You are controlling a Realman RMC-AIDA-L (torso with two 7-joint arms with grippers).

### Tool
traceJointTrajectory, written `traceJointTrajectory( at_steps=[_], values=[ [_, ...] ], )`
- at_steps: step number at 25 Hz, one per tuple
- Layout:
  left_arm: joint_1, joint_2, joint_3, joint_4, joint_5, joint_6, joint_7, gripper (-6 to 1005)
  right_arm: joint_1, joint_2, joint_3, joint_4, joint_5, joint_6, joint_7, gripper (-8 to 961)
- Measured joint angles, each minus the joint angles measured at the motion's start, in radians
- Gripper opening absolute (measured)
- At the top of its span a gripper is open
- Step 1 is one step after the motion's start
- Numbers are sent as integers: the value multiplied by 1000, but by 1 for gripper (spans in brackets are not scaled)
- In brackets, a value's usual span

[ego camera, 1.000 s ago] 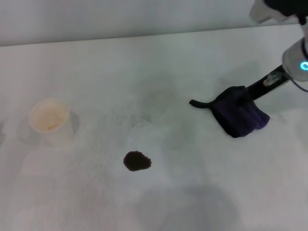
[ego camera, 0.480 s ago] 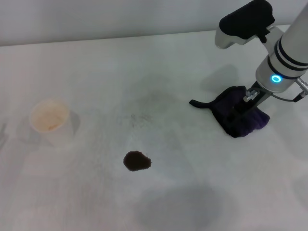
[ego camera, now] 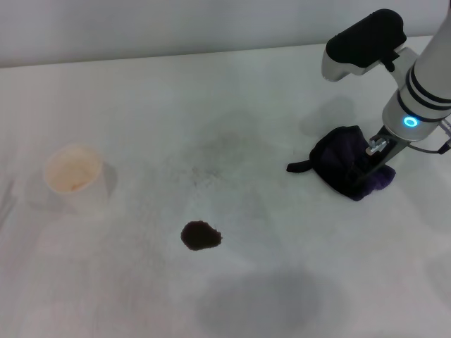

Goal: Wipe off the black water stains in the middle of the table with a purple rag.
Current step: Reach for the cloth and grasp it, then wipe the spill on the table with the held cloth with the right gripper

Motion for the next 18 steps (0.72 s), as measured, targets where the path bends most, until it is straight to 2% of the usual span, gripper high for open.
traceJointTrajectory(
  at_steps=[6,12,18],
  values=[
    [-8,0,1,-2,1,-1,0,880,3,1,-4,-2,-1,0,0,552],
    [-10,0,2,-2,1,-2,-1,879,21,2,-38,-11,3,9,7,556],
    [-10,0,1,-1,0,-2,-1,877,22,-3,-23,40,97,58,-35,552]
  ],
)
